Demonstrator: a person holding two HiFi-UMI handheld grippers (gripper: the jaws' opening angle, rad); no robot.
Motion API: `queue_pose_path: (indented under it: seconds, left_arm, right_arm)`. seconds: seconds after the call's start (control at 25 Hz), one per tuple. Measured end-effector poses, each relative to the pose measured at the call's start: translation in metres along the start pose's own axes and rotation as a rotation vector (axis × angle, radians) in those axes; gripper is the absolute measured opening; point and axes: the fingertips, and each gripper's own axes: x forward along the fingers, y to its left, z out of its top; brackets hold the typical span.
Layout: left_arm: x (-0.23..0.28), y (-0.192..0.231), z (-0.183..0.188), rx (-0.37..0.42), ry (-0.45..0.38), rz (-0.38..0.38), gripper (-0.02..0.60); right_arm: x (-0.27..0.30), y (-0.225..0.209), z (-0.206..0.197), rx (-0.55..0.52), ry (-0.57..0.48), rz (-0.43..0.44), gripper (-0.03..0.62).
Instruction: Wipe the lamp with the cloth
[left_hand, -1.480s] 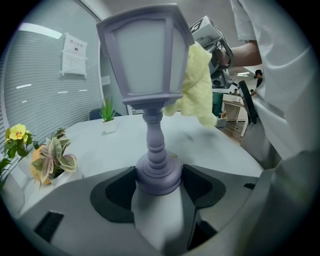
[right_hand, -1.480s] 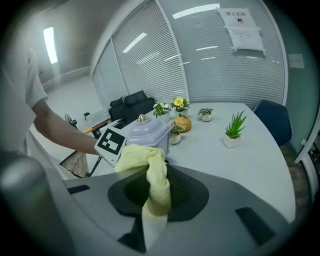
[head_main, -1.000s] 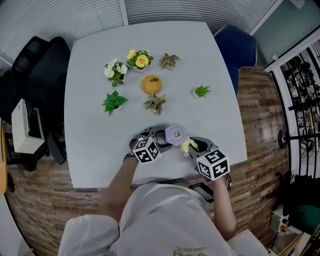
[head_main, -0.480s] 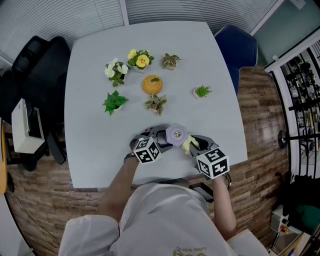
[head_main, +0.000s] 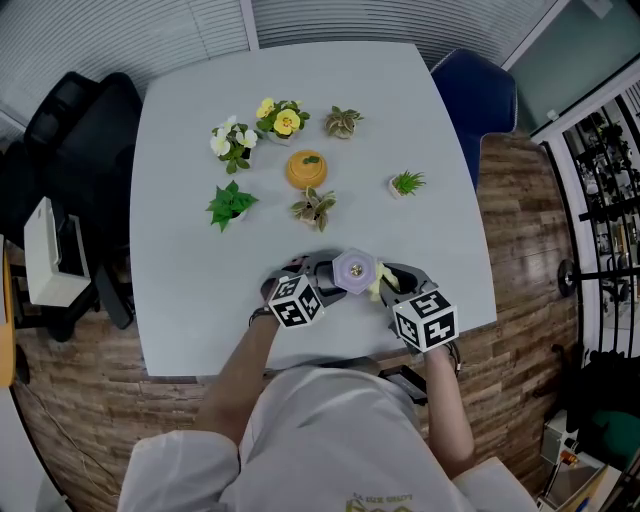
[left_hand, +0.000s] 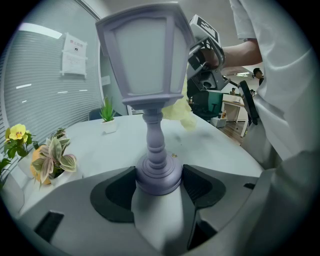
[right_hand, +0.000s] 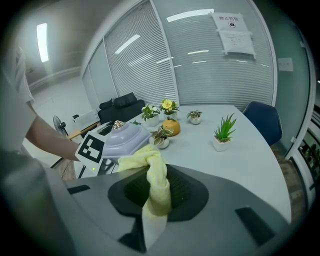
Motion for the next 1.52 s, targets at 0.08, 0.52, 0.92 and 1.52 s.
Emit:
queue_pose_path:
  seconds: [0.08,0.52,0.92,1.52]
  left_arm:
    - [0.0,0.0,0.0,-0.001,0.0,0.0,0.302]
    - [0.0,0.0,0.001,0.0,-0.001,0.001,0.302]
    - [0.0,0.0,0.001,-0.001,0.0,0.0,0.302]
    - [0.0,0.001,0.001,0.0,-0.002,0.0,0.303]
  right_arm:
    - [0.001,-0.001,0.002,-0.001,-0.003,-0.001,0.071]
    - [0.007,-0.006,0.01,0.007,-0.024,-0.006,0.071]
    - [0.012,-0.011,0.016,0.02,-0.039,0.002,0.071]
    - [0.023,-0.016,0.024,-0.008,-0.043,0.023,0.071]
